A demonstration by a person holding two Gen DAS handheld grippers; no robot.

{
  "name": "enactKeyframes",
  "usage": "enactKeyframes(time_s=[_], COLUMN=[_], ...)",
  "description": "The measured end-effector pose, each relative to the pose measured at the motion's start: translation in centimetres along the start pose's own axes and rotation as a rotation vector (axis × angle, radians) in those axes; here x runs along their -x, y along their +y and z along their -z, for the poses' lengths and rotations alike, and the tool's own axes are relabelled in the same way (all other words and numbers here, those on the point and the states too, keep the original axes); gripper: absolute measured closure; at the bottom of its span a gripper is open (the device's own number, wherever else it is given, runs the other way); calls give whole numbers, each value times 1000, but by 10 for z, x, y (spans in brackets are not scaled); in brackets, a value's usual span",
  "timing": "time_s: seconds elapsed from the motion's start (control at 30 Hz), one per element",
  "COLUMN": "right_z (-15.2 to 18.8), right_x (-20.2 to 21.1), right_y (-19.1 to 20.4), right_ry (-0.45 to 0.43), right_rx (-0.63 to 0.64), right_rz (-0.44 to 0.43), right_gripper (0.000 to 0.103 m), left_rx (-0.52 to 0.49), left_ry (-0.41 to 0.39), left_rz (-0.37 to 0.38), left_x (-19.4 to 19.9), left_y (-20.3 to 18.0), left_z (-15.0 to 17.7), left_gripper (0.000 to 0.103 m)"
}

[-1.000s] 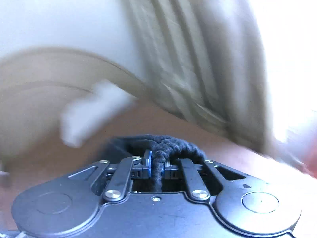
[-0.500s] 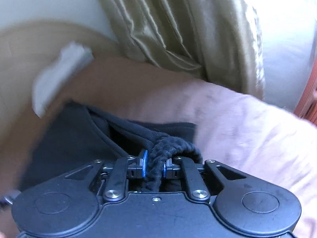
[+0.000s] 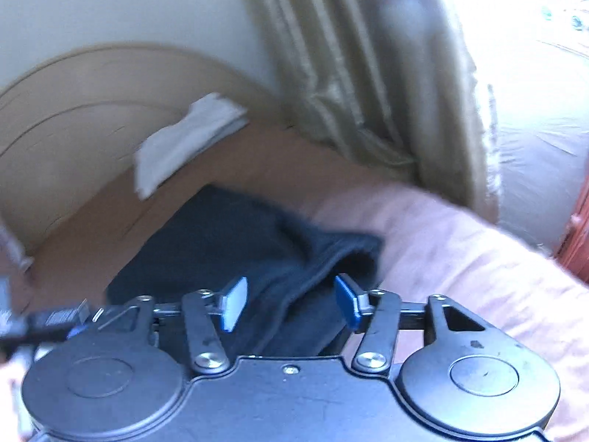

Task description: Fold clothes

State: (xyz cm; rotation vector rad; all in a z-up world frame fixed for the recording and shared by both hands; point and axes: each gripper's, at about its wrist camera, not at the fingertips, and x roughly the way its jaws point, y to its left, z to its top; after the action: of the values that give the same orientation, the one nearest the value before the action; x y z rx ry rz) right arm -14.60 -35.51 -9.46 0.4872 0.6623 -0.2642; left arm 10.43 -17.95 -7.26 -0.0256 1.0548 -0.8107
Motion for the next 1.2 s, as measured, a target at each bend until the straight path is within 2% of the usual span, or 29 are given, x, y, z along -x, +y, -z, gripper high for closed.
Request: enactKeyframes(time_s=[0.13,0.2,0.3,0.4,0.47,0.53,0.6,0.63,0.67,0.7,0.73,0.8,0.83,0.87,0.97,1.13,1.2], right_z=[23,33,38,35,33,34,35,33,31,28,27,37,46,54,74,95,105], right_x=[-34,-45,-55,-50,-46,-34,-26,-27,-29,-37,-46,-56,-61,-66,-91,-114,-115], right_y=[2,2,3,11,26,54,73,73,73,70,71,89,103,115,133,132,127], right_ry=[244,289,327,334,362,320,236,222,215,239,265,278,274,272,318,397,390], right_rx=[-121,-167,-185,-130,-17,248,463,483,490,444,436,557,674,781,954,1047,1100], right_rz=[-205,-223,-165,-150,-142,-79,-66,-129,-191,-248,-276,-271,-263,-254,-203,-72,-53], right_gripper=[43,40,40,41,42,46,83,84,84,84,84,80,78,73,71,69,58], left_rx=[19,26,39,84,122,152,162,165,171,183,194,183,172,161,144,171,179], left_ry=[-7,-10,1,35,67,99,110,113,119,127,135,138,136,134,122,131,137], left_rz=[11,15,7,1,6,11,9,11,22,42,59,66,65,63,55,55,52], left_x=[8,12,17,17,14,8,5,3,2,1,0,1,1,2,6,4,1], left_y=[1,2,6,14,22,28,30,30,30,31,31,29,27,25,24,31,33], left_z=[1,1,7,14,19,20,20,20,20,20,21,22,22,21,20,19,18], left_gripper=[15,15,15,15,15,15,15,15,15,15,15,15,15,15,15,15,15])
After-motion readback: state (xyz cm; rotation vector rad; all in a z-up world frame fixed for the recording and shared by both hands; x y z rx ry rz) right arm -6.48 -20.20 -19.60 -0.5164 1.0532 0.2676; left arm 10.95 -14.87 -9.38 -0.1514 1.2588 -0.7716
